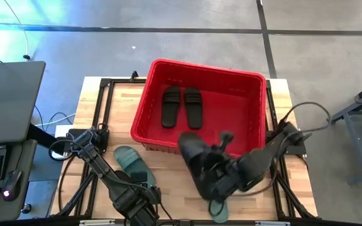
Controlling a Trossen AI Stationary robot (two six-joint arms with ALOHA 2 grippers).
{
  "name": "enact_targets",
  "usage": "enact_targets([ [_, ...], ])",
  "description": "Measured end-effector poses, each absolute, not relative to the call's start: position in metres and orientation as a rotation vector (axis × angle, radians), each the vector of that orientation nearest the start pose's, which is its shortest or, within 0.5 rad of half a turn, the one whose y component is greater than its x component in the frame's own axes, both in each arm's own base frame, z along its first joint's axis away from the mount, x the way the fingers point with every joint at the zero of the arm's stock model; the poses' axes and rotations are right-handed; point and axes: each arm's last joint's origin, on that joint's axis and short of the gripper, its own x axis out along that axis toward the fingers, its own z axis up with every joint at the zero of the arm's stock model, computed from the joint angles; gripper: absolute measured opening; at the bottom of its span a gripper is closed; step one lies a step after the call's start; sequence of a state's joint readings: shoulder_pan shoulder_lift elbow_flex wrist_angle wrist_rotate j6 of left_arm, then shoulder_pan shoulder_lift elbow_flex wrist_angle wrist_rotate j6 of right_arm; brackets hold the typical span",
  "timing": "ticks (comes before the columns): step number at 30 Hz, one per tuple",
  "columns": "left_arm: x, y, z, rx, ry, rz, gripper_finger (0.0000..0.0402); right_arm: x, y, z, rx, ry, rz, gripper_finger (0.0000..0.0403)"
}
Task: Pick and place slides into bin
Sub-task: Put the black slide into the red bin
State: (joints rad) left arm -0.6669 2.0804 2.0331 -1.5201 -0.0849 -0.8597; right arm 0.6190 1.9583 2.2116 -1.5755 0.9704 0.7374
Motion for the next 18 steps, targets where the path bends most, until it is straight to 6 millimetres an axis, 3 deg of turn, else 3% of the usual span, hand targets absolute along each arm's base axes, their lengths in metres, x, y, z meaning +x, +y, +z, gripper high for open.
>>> enact_targets([
  [9, 0.313, -0.243, 0.286, -0.095, 1.495, 0.201, 0.0156, 0.294, 0.139, 0.426, -0.385, 0.552, -0.796, 0.0001],
  [14, 0.313, -0.243, 0.286, -0.1, 1.493, 0.205, 0.0156, 0.306, 0.102, 0.429, -0.453, 0.596, -0.912, 0.0001],
  [18, 0.313, -0.243, 0.286, -0.129, 1.49, 0.233, 0.0156, 0.318, 0.065, 0.422, -0.399, 0.681, -0.982, 0.0],
])
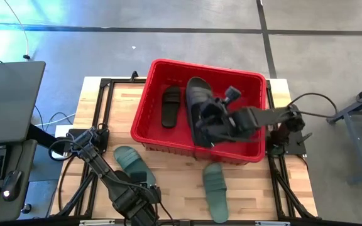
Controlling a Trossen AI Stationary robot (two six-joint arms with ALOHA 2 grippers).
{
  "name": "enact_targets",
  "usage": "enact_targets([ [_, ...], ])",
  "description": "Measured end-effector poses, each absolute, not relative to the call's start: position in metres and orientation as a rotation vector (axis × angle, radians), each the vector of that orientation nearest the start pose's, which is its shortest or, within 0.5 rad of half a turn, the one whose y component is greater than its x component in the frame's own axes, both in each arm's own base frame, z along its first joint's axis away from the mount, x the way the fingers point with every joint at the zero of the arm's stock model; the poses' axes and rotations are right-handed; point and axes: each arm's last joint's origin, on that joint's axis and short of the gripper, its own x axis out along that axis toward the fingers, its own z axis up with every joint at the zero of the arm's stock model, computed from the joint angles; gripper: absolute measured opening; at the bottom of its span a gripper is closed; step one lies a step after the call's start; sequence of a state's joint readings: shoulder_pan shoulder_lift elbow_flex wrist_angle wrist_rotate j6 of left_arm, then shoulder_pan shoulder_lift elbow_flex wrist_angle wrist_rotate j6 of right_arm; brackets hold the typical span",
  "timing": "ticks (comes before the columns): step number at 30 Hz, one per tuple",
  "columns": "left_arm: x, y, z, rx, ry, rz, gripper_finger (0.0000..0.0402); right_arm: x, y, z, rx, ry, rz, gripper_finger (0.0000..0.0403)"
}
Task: Pick and place slides into bin
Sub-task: Put the black slide into the red bin
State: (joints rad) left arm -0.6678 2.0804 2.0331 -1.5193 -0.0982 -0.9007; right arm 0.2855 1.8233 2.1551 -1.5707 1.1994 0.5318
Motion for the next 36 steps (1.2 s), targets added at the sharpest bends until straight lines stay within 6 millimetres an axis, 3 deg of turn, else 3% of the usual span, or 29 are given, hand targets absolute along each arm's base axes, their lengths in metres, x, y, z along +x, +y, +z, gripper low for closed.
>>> enact_targets([
  [3, 0.313, -0.243, 0.286, -0.154, 1.487, 0.255, 0.0156, 0.322, 0.037, 0.407, -0.345, 0.795, -1.004, 0.0],
  [6, 0.313, -0.244, 0.286, -0.171, 1.484, 0.27, 0.0156, 0.312, 0.015, 0.393, -0.315, 0.877, -1.043, 0.0],
  [14, 0.314, -0.243, 0.286, -0.152, 1.46, 0.285, 0.0156, 0.248, -0.015, 0.353, -0.235, 0.957, -1.186, 0.0],
  [18, 0.316, -0.241, 0.286, -0.128, 1.426, 0.31, 0.0156, 0.226, -0.03, 0.331, -0.217, 0.979, -1.247, 0.0],
  [27, 0.323, -0.231, 0.286, -0.14, 1.42, 0.327, 0.0156, 0.228, -0.067, 0.255, -0.224, 1.164, -1.136, 0.0],
  [36, 0.323, -0.232, 0.286, -0.161, 1.426, 0.321, 0.0156, 0.198, -0.085, 0.198, -0.082, 1.409, -1.046, 0.0024],
])
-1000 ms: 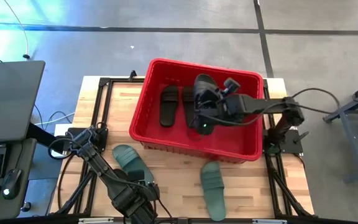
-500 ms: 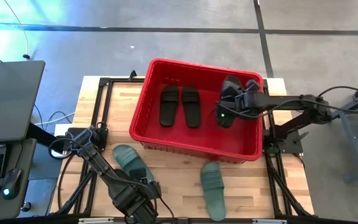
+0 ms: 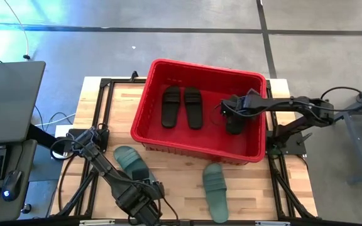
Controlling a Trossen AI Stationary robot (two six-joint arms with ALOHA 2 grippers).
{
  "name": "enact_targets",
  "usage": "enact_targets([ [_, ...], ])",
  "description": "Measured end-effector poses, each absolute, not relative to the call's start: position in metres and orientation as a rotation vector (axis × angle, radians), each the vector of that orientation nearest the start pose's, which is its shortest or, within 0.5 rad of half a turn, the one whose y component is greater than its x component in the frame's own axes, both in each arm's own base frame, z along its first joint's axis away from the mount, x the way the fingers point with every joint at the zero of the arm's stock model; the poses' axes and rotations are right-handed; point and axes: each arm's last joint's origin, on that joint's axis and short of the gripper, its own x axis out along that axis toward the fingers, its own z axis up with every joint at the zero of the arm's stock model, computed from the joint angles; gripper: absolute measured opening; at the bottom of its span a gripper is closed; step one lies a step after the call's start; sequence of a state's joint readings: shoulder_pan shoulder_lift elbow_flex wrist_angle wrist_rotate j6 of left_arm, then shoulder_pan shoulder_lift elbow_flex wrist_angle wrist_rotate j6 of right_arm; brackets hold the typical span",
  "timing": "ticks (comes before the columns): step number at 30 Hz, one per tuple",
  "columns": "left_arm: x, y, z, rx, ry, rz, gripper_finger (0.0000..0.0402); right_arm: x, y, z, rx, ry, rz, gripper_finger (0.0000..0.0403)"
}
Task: Pick and place slides into bin
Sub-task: Put the black slide into the red bin
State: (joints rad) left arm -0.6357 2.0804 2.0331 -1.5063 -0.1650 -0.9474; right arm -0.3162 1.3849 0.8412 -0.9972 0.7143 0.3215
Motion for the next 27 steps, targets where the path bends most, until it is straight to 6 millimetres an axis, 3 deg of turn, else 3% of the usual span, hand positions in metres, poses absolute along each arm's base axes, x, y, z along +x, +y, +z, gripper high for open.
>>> enact_targets([
  [3, 0.324, -0.233, 0.286, -0.167, 1.42, 0.318, 0.0156, 0.195, -0.086, 0.186, -0.034, 1.443, -0.968, 0.0043],
  [9, 0.326, -0.235, 0.286, -0.19, 1.404, 0.297, 0.0156, 0.196, -0.093, 0.185, -0.011, 1.44, -0.919, 0.0089],
  [19, 0.329, -0.237, 0.286, -0.218, 1.384, 0.273, 0.0156, 0.191, -0.105, 0.184, 0.071, 1.453, -0.904, 0.0201],
  [27, 0.331, -0.239, 0.287, -0.232, 1.367, 0.259, 0.0156, 0.195, -0.086, 0.183, 0.196, 1.441, -0.86, 0.0235],
])
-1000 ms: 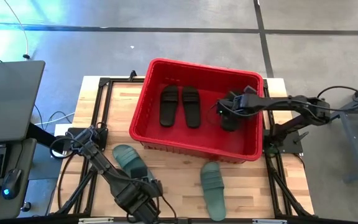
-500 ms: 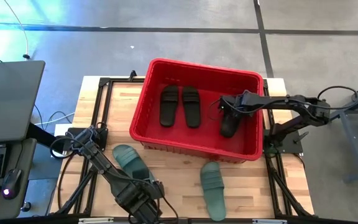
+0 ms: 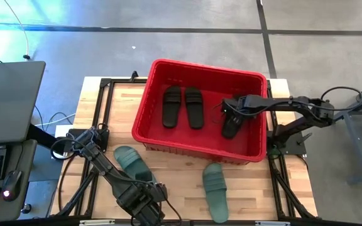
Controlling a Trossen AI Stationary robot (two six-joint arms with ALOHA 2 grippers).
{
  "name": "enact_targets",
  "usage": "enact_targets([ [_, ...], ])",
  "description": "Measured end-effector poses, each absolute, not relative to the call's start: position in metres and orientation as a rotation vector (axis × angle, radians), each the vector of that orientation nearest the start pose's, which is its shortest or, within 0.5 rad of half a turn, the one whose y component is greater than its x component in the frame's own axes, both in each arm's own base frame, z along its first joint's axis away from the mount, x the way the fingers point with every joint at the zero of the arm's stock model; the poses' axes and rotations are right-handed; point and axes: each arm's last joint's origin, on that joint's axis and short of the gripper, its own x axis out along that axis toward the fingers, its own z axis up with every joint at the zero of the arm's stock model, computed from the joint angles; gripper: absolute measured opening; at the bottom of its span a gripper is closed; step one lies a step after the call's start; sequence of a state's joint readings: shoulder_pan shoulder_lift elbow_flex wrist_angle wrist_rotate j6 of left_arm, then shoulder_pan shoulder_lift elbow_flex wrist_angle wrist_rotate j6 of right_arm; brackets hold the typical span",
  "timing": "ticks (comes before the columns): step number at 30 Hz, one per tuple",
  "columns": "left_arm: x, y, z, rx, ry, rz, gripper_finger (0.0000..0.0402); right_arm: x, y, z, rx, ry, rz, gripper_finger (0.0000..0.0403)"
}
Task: Pick and place slides into bin
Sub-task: Put the black slide into the red bin
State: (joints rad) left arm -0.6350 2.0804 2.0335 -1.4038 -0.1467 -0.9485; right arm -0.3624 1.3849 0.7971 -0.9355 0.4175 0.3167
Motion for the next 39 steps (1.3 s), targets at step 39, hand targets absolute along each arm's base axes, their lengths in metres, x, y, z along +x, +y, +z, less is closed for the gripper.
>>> enact_targets([
  [39, 0.328, -0.244, 0.287, -0.274, 1.434, 0.183, 0.0156, 0.257, 0.114, 0.421, 0.357, 0.545, 0.134, 0.0158],
])
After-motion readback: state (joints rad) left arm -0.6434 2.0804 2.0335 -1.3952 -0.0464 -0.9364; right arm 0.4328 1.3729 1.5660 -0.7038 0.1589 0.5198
